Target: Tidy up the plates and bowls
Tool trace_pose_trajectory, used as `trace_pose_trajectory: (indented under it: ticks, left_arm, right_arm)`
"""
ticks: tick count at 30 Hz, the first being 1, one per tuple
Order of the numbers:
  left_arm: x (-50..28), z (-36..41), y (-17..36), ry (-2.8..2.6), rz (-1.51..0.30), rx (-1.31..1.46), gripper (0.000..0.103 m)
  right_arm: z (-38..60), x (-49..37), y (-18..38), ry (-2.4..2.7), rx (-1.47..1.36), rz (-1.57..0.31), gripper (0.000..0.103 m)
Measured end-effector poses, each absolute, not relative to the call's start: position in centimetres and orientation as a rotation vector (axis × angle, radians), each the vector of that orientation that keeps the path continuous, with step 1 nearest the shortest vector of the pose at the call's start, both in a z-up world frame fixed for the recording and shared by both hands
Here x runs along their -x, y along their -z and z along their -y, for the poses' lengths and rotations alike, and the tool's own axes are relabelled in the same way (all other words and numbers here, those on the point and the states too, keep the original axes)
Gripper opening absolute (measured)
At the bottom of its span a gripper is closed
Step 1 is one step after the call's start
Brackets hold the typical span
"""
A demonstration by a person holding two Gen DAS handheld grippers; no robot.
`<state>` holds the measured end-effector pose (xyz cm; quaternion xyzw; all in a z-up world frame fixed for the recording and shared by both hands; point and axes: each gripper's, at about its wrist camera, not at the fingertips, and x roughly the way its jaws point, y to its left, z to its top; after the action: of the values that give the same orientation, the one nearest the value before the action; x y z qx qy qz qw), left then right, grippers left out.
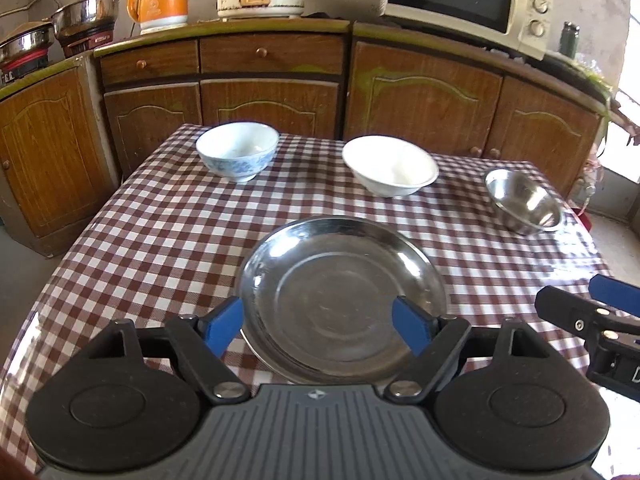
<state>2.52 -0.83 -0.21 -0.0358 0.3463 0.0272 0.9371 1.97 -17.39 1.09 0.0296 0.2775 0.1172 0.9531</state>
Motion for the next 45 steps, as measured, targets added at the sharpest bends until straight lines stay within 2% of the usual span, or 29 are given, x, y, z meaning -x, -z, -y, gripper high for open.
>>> trace_pose_trajectory:
  ticks: [12,27,45]
  left_arm:
    - [-1.4,3.5,-0.8,-0.017,-0.686,0.051,0.089]
    - [-4.1,8.8,-1.5,0.057,-0.676,0.019,0.091]
    - [-8.1,13.9,-0.5,0.090,-0.700,-0.038,0.092]
  right_arm:
    - [19.3,0.2,-2.7,-0.238,-0.043,-0.535,0.081]
    - [25.2,-2.6,-4.6,-0.152,-0.027,-0.500,0.081]
    - [32.3,-6.1,-3.5,-0.034,-0.076,-0.482,0.083]
